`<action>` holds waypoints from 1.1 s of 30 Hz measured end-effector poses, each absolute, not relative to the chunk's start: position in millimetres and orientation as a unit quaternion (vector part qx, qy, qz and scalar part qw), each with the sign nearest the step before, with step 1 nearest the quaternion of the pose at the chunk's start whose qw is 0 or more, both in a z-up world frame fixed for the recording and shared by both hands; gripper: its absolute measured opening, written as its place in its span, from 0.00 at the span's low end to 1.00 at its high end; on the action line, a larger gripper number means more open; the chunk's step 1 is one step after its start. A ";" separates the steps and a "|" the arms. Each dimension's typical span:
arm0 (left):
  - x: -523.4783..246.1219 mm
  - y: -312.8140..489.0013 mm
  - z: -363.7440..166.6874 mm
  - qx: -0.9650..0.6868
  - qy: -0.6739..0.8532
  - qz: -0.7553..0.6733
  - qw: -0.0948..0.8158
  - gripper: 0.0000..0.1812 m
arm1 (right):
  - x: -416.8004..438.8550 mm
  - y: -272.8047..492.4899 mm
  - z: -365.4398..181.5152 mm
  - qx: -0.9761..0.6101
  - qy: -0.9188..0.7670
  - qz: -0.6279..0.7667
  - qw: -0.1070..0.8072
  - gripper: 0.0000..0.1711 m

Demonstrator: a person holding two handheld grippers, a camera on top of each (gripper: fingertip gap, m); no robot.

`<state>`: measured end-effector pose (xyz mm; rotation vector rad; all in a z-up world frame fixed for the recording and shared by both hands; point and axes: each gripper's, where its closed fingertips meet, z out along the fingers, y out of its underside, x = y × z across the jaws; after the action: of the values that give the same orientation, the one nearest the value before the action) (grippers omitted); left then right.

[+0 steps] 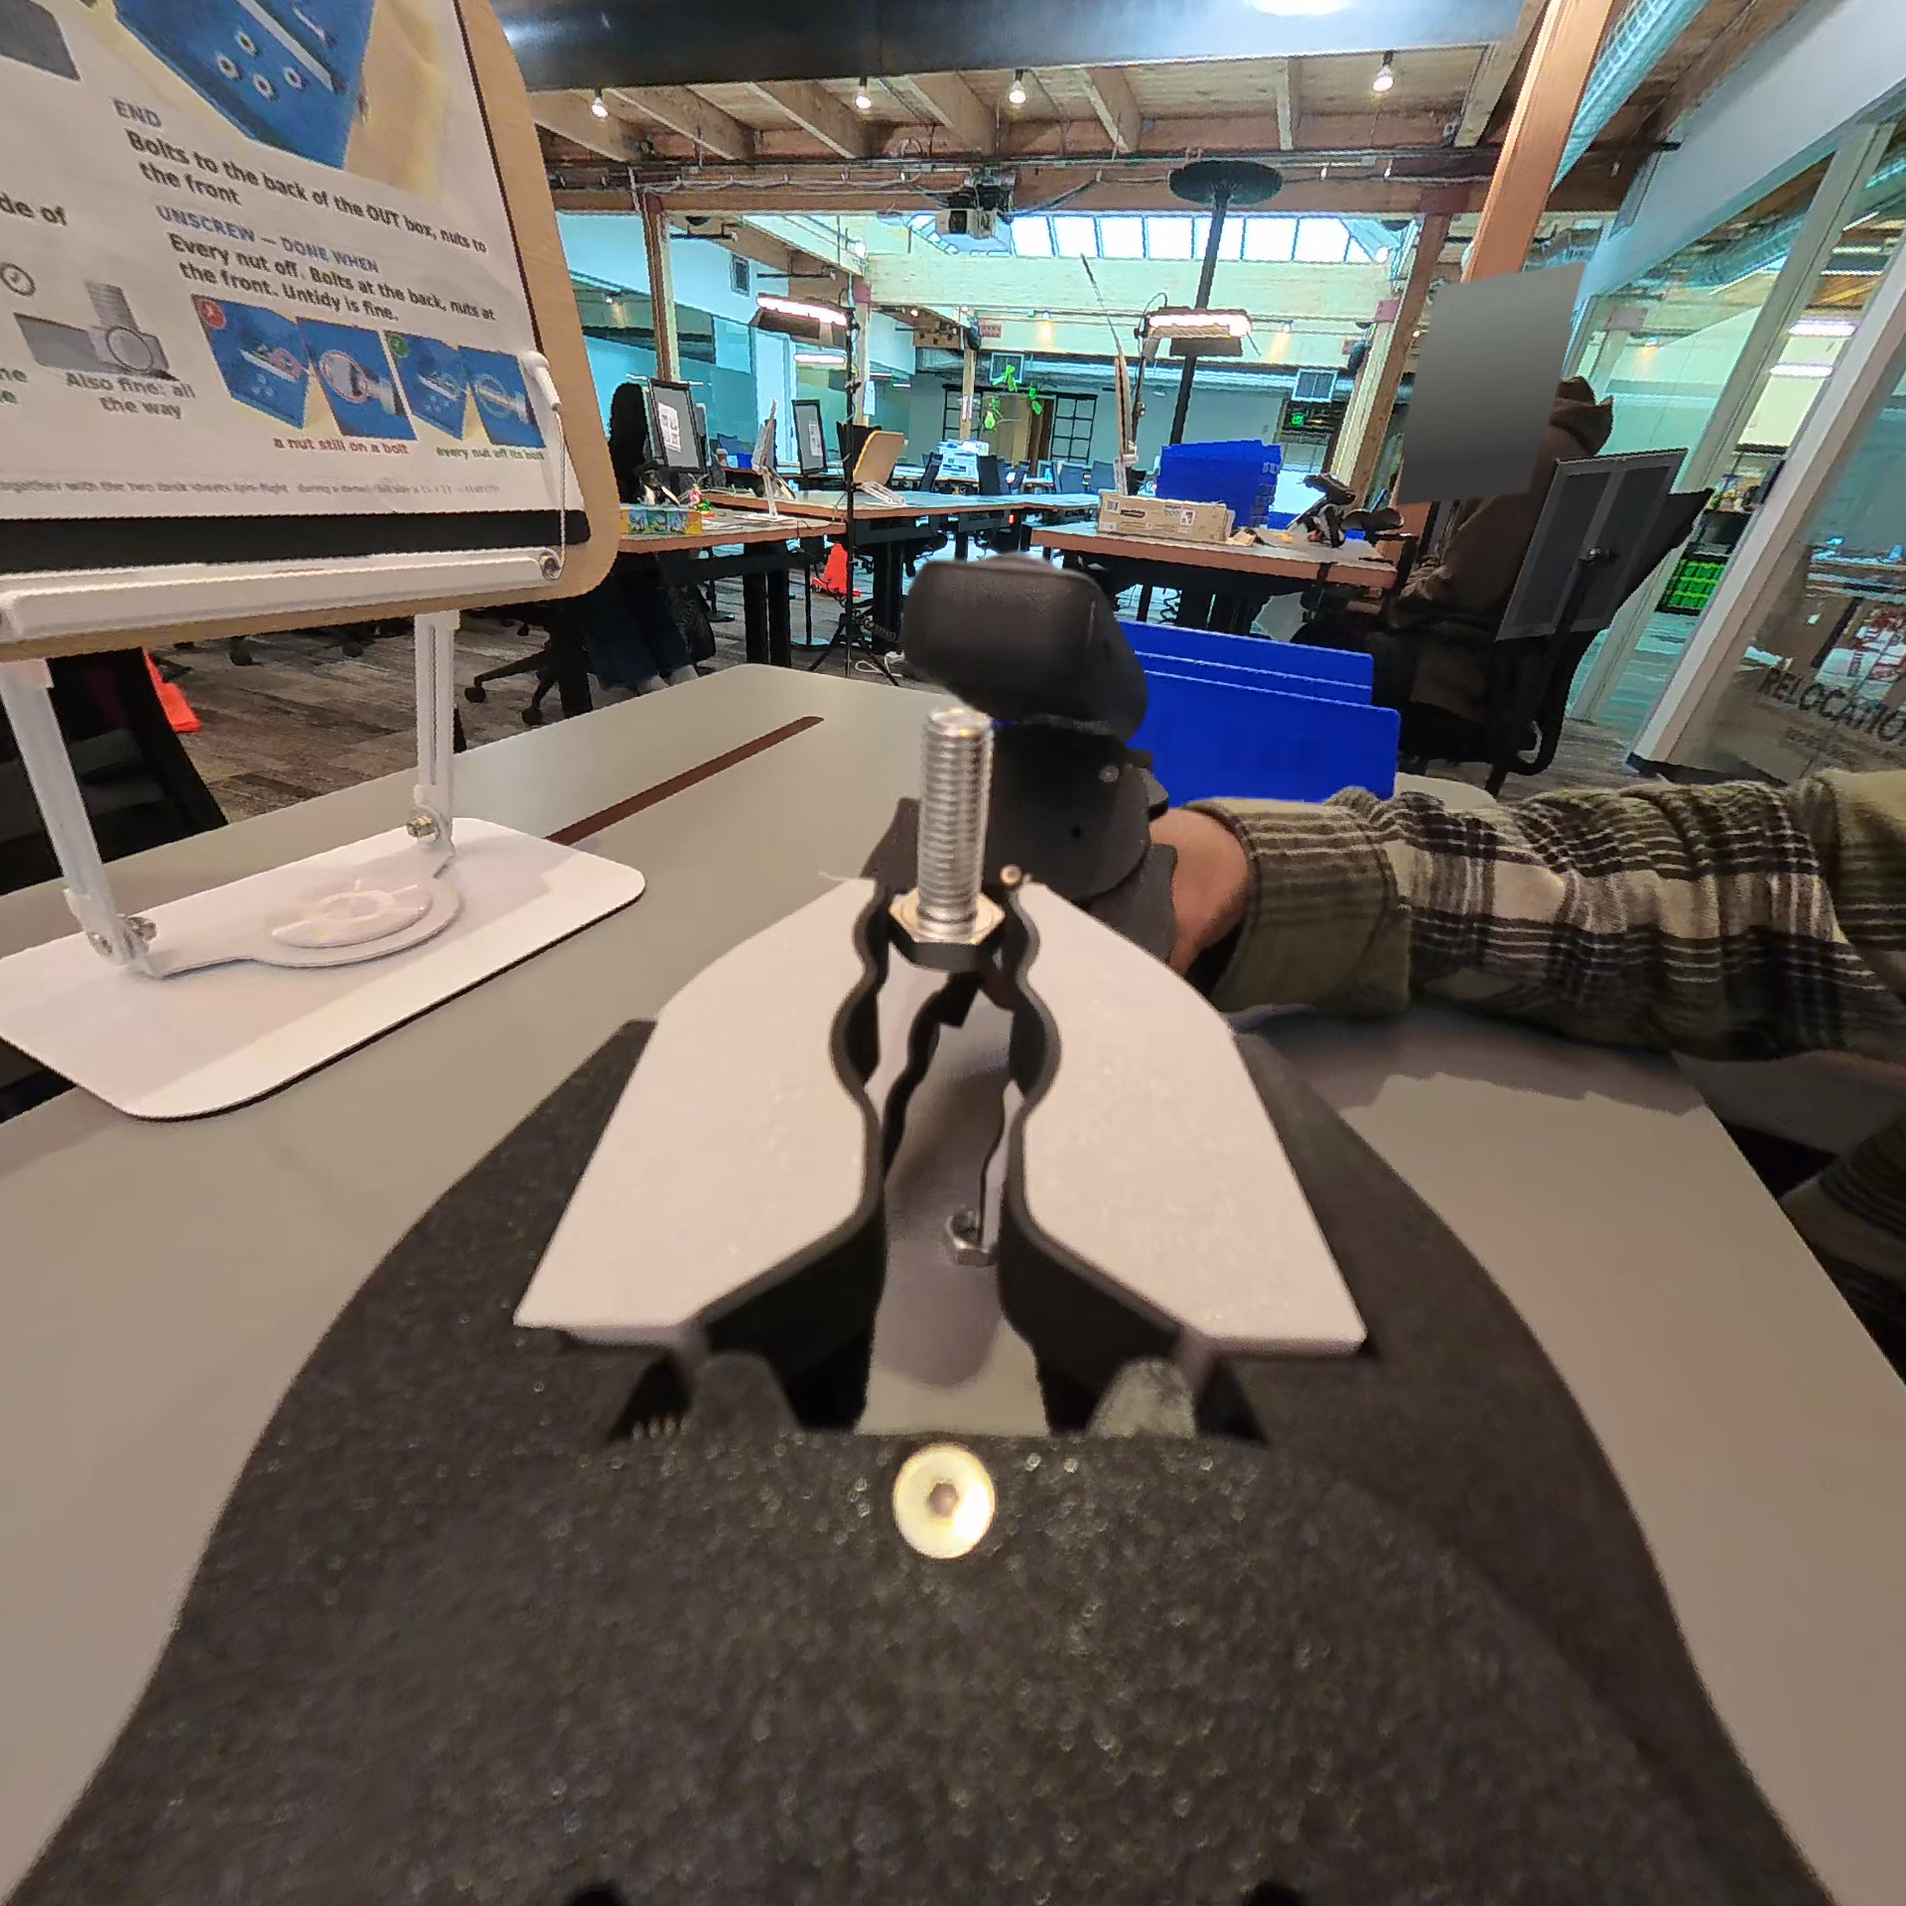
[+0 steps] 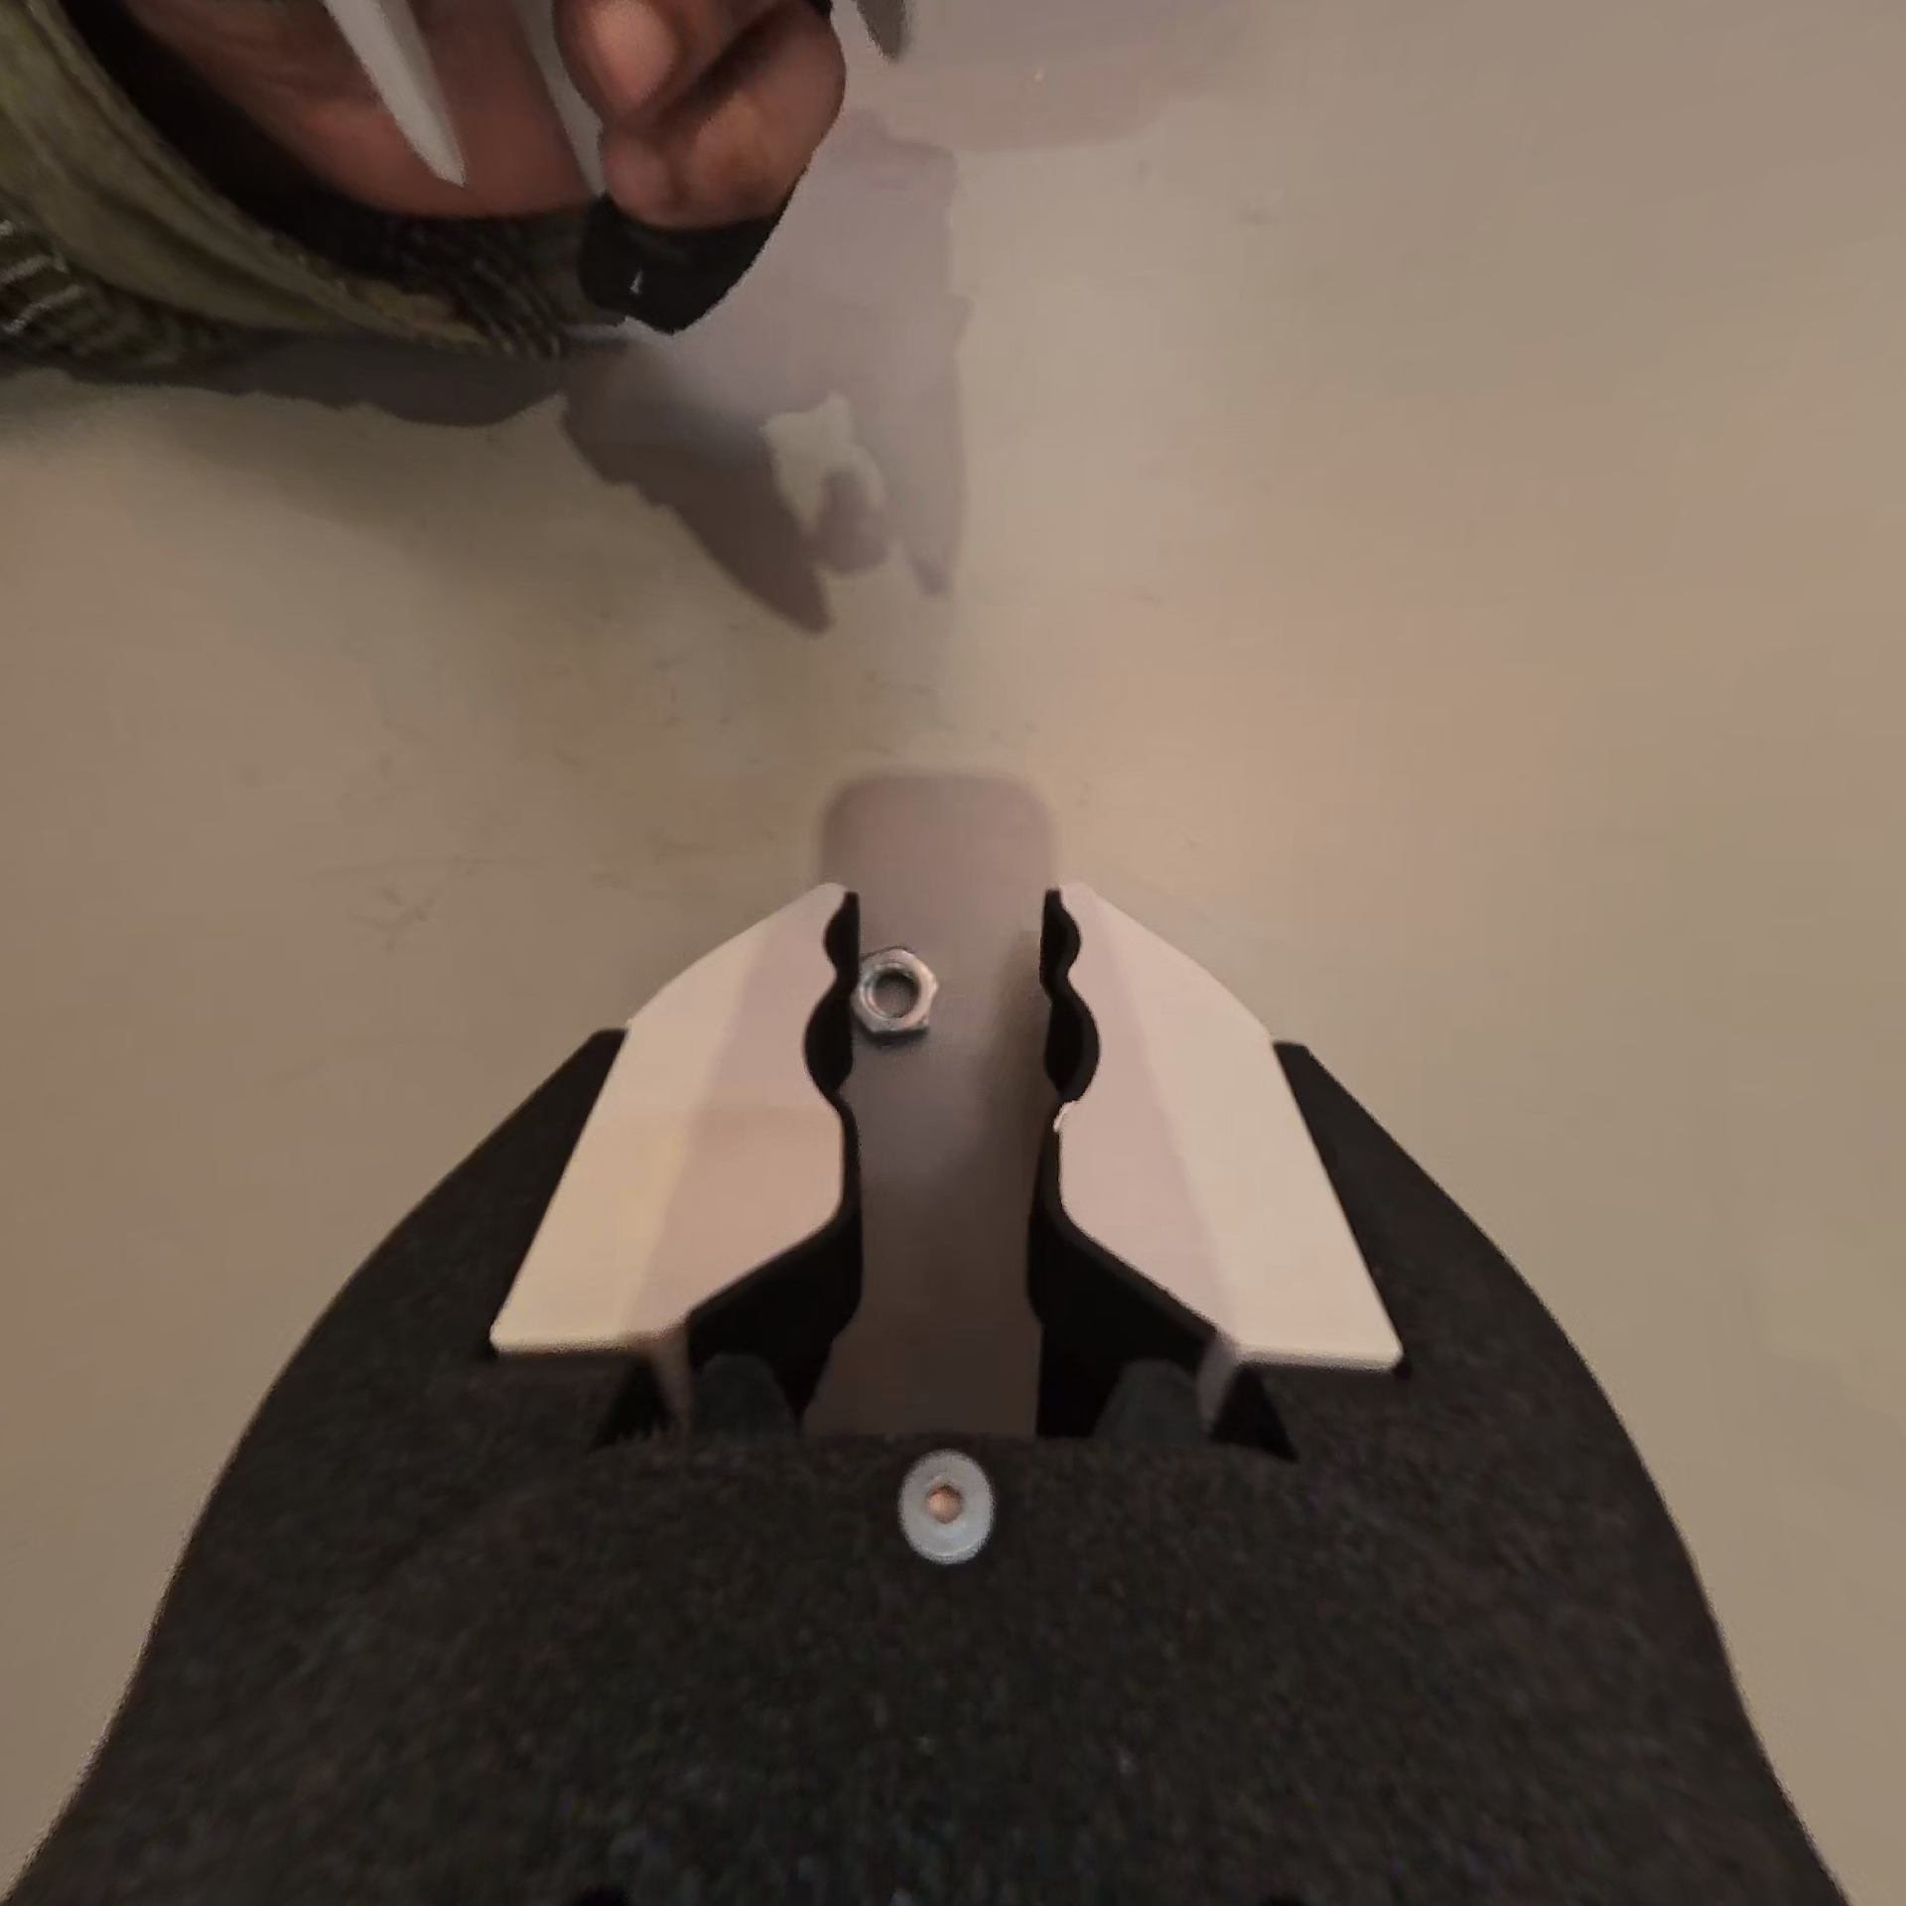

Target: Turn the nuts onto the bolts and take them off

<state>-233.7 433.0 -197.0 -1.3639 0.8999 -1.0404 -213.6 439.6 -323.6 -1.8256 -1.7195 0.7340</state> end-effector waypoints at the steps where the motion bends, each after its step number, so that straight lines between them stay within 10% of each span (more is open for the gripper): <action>1: -233.5 432.9 -197.2 -0.580 0.383 -0.443 0.566 0.11 | -211.0 439.9 -325.2 -0.676 -0.638 0.267 0.255 0.20; 12: -229.0 431.4 -202.1 -0.583 0.394 -0.441 0.557 0.11 | -199.6 430.5 -339.2 -0.678 -0.650 0.245 0.241 0.11; 22: -199.8 411.8 -220.9 -0.582 0.468 -0.399 0.532 0.11 | -190.4 404.6 -177.1 -0.627 -0.638 0.294 0.337 0.11; 33: -189.3 404.4 -227.0 -0.592 0.483 -0.383 0.519 0.11 | -206.8 393.7 -188.1 -0.641 -0.667 0.264 0.275 0.11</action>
<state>-189.3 404.4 -227.0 -1.4213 1.1587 -0.9188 -206.8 393.7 -188.1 -1.7230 -1.7919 0.7091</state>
